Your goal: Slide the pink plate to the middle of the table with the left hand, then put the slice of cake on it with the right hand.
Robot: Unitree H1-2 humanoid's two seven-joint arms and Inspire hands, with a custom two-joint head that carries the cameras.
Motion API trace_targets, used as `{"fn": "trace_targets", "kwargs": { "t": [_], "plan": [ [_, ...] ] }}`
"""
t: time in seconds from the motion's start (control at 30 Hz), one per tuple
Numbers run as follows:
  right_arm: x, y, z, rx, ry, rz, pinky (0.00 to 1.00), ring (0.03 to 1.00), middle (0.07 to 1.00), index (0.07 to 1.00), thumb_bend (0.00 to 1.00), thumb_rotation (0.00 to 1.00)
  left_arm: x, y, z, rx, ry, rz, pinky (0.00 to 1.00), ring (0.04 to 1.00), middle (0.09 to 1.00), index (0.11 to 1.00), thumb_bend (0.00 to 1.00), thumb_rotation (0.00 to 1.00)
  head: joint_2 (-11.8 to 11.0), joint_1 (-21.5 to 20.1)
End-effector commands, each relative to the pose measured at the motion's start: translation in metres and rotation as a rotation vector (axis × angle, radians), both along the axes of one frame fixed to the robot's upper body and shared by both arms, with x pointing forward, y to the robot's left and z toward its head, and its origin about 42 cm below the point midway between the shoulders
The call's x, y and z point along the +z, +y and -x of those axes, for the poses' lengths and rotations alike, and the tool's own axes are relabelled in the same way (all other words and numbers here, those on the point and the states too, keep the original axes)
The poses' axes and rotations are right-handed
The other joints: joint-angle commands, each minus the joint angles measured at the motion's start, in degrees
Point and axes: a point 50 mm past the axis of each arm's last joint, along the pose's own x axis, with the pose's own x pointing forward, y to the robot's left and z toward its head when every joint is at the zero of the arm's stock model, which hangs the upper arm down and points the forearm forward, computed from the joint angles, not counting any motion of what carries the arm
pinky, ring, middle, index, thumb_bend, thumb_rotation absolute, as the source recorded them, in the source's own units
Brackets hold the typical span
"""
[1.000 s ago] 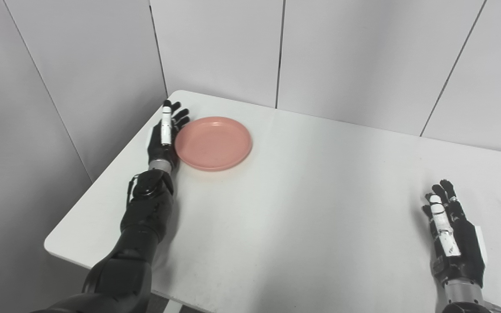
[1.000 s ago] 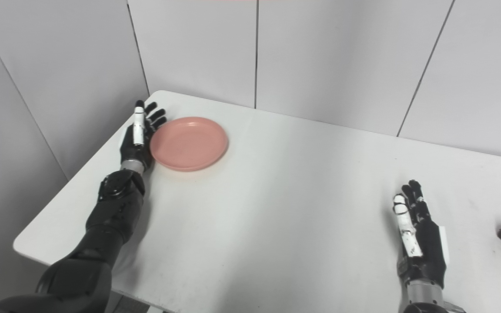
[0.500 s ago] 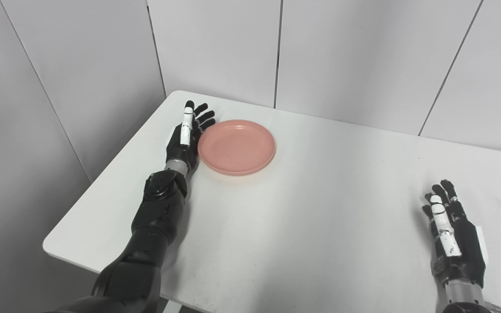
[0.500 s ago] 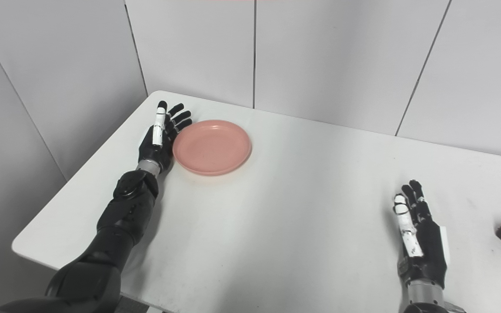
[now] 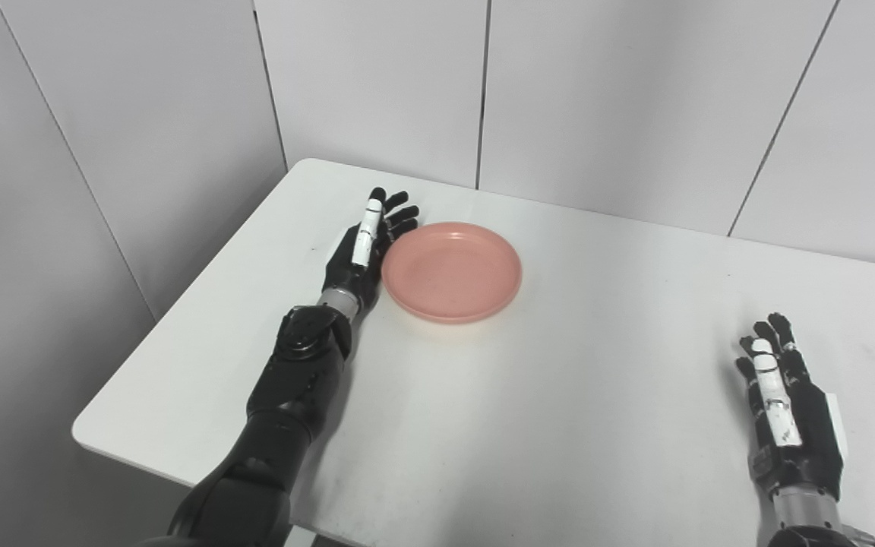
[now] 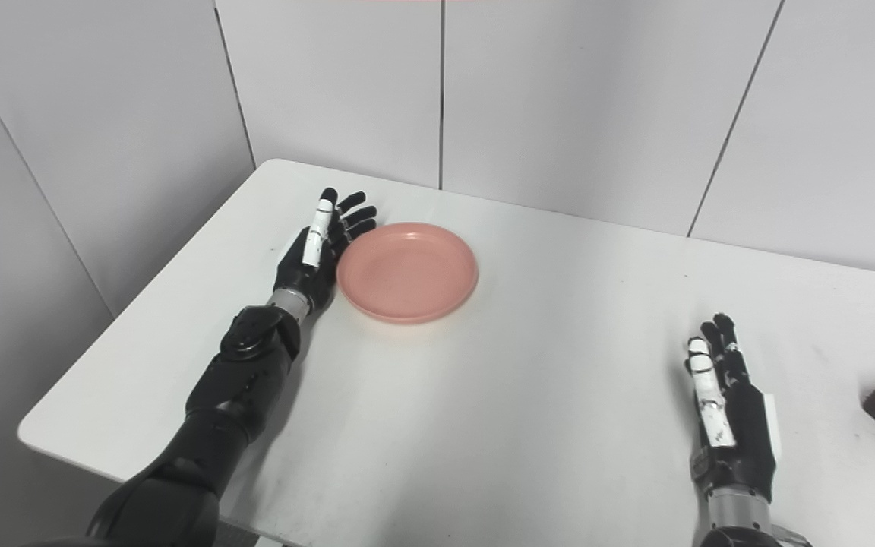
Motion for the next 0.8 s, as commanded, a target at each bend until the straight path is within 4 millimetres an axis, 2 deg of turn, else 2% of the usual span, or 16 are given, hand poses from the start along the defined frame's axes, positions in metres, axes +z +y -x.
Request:
{"fn": "trace_targets", "kwargs": {
  "t": [0.0,0.07,0.17,0.33,0.53,0.67,0.77],
  "plan": [
    [0.014,0.007,-0.007,0.014,-0.065,-0.009,0.92,0.922,0.936,0.929,0.46,0.64,0.012,-0.007,-0.006,-0.043,-0.028,-0.035,0.92,0.877,0.845,0.844,0.69,1.0,0.2,-0.4],
    [0.014,0.006,-0.008,0.022,-0.063,0.004,0.93,0.935,0.951,0.952,0.45,0.69,0.012,-0.013,-0.005,-0.056,-0.025,-0.042,0.91,0.876,0.844,0.842,0.68,1.0,0.4,-0.8],
    [0.015,0.006,-0.006,0.027,-0.058,0.014,0.93,0.928,0.943,0.95,0.47,0.7,0.012,-0.022,-0.004,-0.068,-0.015,-0.062,0.89,0.871,0.84,0.842,0.68,1.0,0.7,-1.6],
    [0.018,0.007,-0.003,0.024,-0.063,0.035,0.93,0.932,0.942,0.953,0.42,0.71,0.011,-0.039,0.001,-0.101,-0.001,-0.058,0.89,0.868,0.837,0.843,0.67,1.0,1.0,-2.9],
    [0.019,0.011,-0.003,0.04,-0.064,0.079,0.95,0.946,0.952,0.966,0.45,0.76,0.009,-0.06,0.009,-0.137,-0.003,0.017,0.85,0.866,0.844,0.848,0.67,1.0,1.8,-6.0],
    [0.019,0.015,-0.003,0.061,-0.068,0.102,0.97,0.957,0.969,0.986,0.47,0.83,0.006,-0.073,0.015,-0.141,0.014,0.063,0.85,0.875,0.856,0.857,0.66,1.0,2.4,-8.7],
    [0.021,0.021,-0.002,0.057,-0.061,0.098,0.98,0.959,0.971,0.988,0.49,0.84,0.004,-0.081,0.02,-0.136,0.03,0.084,0.86,0.876,0.852,0.853,0.65,1.0,2.8,-10.9]
  ]
}}
